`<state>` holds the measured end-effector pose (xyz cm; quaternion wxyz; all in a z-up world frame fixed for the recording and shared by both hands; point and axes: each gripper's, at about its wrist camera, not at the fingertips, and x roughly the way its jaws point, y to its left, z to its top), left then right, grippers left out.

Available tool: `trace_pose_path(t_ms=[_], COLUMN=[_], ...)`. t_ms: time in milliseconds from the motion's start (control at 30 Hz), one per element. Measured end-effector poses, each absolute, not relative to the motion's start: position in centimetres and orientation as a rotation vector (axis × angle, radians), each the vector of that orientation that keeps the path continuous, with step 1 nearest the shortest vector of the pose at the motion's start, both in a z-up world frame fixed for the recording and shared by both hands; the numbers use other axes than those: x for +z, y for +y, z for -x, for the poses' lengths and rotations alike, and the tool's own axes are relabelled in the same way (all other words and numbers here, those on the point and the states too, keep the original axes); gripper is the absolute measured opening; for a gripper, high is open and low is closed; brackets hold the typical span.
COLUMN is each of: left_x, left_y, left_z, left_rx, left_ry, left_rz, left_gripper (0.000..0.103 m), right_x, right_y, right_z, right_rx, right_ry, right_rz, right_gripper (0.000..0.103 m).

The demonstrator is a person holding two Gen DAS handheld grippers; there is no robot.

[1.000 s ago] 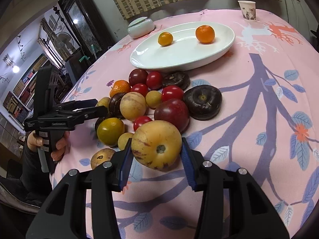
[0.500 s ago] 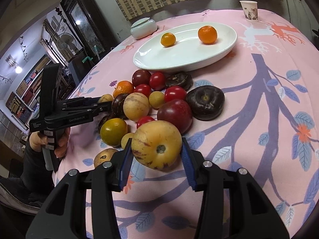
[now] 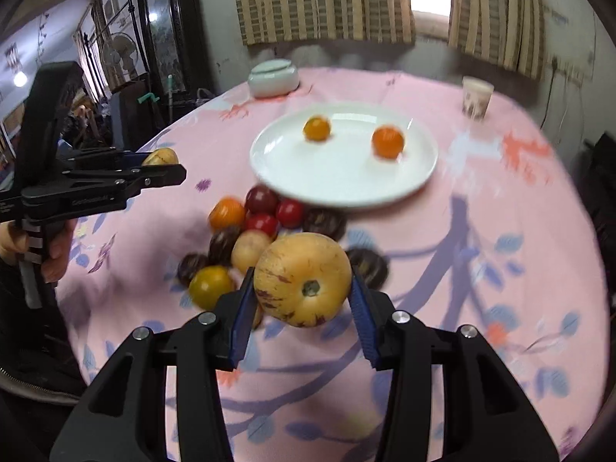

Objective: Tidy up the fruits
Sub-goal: 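Grasp the speckled yellow fruit with the right tool while the left tool grasps a brown round fruit, then lower both fruits onto the white plate and open both tools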

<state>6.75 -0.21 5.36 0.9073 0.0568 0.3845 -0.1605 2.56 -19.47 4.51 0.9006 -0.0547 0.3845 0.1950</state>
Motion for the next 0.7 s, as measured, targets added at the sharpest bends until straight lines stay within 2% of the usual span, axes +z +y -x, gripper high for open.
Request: trace_pose_path(t_ms=[200, 700], left_x=[5.9, -0.9], left_y=[-2.5, -5.1], left_z=[-11.5, -23.3], left_rx=[-0.318, -0.225], left_ry=[0.787, 0.965], left_rz=[-0.084, -0.052], left_gripper=[0.041, 0.042], right_x=[6.6, -0.7], right_y=[-18.6, -17.6], right_z=[-7.9, -20.8], right_rx=[0.345, 0.219], right_ry=[0.723, 0.913], right_rz=[0.164, 0.111], right_gripper=[0.047, 0.046])
